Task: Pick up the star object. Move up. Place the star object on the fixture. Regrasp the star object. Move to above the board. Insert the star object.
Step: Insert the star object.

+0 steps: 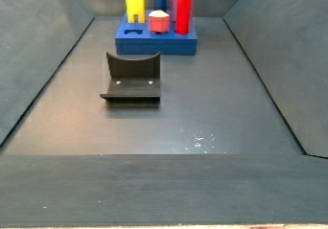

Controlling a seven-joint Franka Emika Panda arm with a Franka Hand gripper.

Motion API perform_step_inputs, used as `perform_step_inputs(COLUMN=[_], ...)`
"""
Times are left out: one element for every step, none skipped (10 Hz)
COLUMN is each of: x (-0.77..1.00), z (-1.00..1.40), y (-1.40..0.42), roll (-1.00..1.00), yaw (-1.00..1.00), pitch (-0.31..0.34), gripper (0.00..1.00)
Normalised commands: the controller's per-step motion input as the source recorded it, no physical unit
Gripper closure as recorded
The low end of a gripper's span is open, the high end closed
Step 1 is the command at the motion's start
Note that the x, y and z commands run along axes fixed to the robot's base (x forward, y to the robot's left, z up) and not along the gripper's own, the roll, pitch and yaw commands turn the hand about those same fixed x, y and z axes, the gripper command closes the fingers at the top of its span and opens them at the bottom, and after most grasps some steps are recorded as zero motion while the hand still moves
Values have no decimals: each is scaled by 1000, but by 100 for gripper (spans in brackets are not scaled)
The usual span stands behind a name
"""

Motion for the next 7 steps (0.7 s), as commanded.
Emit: perform_step_inputs(x=[0, 0, 0, -91, -163, -166, -197], z=[-143, -237, -286, -323, -311, -291, -343], y=[0, 0, 0, 0, 0, 0, 0], roll=[0, -23, -47, -160, -171, -159, -59], yaw=[-1000, -991, -966, -797, -526, -174, 0], pitch=[14, 20, 11, 0, 0, 0, 0], gripper=[100, 100, 100, 100, 100, 100, 100])
